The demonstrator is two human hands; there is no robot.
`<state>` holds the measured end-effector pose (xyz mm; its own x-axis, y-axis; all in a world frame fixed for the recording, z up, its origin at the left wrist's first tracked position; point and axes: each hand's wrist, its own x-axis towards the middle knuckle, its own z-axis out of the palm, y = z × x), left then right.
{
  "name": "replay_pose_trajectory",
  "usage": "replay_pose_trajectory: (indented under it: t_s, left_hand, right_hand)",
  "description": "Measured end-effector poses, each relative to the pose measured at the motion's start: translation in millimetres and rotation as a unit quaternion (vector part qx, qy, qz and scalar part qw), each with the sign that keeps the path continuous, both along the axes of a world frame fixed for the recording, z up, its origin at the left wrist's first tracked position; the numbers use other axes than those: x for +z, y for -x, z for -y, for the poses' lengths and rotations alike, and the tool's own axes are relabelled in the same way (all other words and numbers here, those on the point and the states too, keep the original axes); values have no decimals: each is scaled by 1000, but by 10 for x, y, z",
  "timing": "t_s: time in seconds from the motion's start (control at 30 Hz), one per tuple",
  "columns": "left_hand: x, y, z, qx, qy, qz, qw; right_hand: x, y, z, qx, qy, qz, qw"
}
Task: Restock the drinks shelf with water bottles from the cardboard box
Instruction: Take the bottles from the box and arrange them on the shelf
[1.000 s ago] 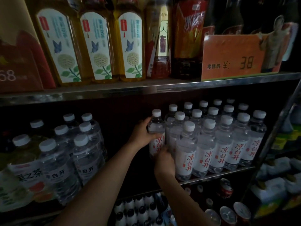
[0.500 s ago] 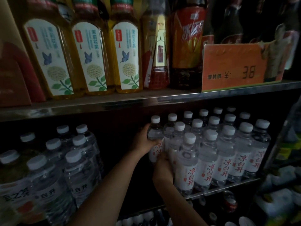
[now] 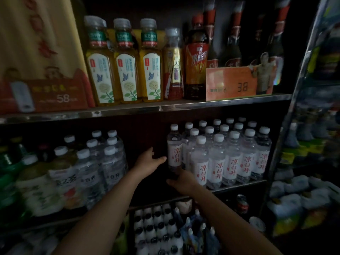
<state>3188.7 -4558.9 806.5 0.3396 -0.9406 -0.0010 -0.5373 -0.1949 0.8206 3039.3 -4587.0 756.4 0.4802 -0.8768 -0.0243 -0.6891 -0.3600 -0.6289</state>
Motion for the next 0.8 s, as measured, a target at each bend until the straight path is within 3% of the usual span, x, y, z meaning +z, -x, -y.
replay_pose_trajectory:
  t_s: [0.4,0.8]
  left_hand:
    - [-93,867,-1853,-92,-15,125,988]
    - [-445,2336,-2842,-184,-20,108,977]
  right_hand:
    - [285,1320,-1775,-73,44,32,996]
    - [132,3001,-3042,-157,69,-4,985]
